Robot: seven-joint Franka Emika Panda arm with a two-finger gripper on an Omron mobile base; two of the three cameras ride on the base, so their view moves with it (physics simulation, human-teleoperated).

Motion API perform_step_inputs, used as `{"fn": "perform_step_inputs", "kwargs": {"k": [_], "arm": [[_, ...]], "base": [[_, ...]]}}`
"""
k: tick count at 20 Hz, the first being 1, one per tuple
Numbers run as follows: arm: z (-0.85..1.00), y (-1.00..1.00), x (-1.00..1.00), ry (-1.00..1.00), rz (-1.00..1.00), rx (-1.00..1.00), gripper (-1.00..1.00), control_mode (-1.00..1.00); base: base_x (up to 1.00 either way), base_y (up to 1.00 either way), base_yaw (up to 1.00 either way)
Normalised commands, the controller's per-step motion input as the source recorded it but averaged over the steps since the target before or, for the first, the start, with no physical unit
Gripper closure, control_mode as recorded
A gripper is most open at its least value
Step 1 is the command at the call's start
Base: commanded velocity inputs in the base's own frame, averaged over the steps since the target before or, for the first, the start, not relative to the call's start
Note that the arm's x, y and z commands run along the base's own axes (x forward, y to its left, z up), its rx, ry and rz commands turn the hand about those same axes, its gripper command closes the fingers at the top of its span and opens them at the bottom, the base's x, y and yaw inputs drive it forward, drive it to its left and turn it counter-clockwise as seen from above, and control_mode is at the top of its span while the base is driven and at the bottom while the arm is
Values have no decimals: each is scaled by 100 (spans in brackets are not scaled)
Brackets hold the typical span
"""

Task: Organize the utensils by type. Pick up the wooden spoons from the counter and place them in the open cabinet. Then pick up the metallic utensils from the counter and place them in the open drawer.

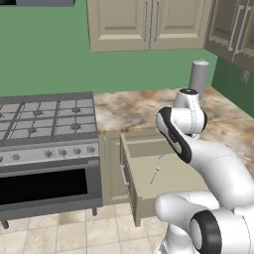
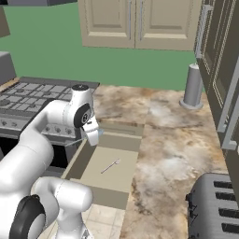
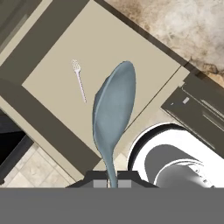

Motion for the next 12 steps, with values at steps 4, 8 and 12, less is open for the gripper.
{"fn": "perform_step_inputs", "kwargs": {"k": [4,8,12], "arm": [[0,0,0,0,0,0,100,100],[0,0,0,0,0,0,100,100],[-5,-17,17,1,0,0,100,-100]], "base": [[0,0,0],[1,0,0],[3,-2,0]]}}
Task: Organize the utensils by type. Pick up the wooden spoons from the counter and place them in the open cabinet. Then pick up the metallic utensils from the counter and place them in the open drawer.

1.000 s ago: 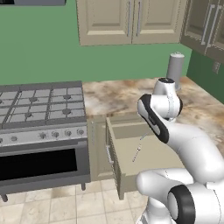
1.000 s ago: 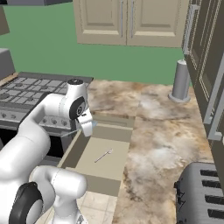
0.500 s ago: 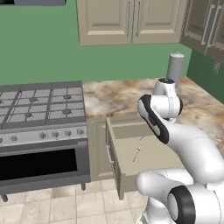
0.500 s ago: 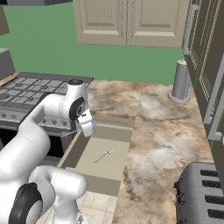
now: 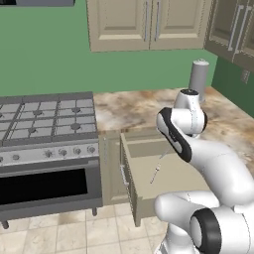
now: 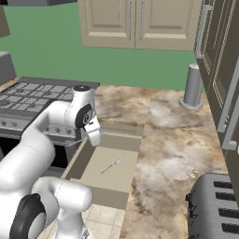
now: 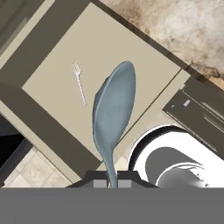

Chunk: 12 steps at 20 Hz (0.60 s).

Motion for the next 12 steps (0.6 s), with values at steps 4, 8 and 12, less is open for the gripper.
{"fn": "perform_step_inputs", "kwargs": {"k": [4,8,12], "arm": [[-20,-40,32,1,0,0,100,-100],[-29,-33,42,6,0,0,100,-100],[-32,-26,46,3,0,0,100,-100]], "base": [[0,0,0],[0,0,0],[0,0,0]]}}
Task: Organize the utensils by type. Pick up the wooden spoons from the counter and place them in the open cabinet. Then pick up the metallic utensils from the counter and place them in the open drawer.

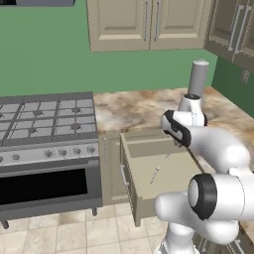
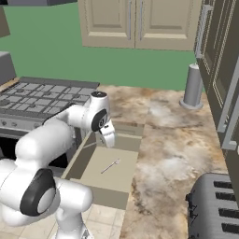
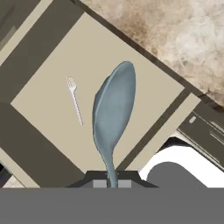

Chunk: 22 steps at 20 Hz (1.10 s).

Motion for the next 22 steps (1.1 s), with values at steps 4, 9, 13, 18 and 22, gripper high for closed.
{"fn": "perform_step_inputs", "kwargs": {"k": [4,9,13,18,22], "arm": [[-46,-20,40,11,0,0,100,-100],[-53,-3,22,7,0,-1,100,-100],[-47,0,22,4,0,0,100,-100],[-47,0,19,6,0,-3,100,-100],[-49,0,5,0,0,-9,100,-100]], "base": [[0,0,0],[0,0,0],[0,0,0],[0,0,0],[0,0,0]]}}
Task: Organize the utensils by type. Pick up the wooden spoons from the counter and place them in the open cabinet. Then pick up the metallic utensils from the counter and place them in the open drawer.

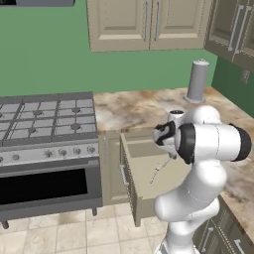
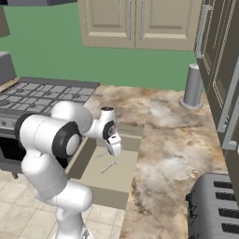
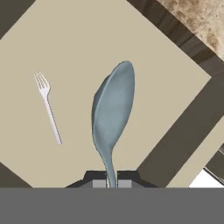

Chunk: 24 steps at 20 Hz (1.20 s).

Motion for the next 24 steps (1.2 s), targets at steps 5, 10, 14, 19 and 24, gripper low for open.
{"fn": "perform_step_inputs", "kwargs": {"k": [5,10,14,19,24], "arm": [[-51,0,4,0,0,-6,100,-100],[-47,-4,11,0,0,0,100,-100],[-42,-9,8,0,0,0,100,-100],[-37,-12,27,0,0,0,100,-100],[-35,-13,27,0,0,0,100,-100]], "base": [[0,0,0],[0,0,0],[0,0,0],[0,0,0],[0,0,0]]}}
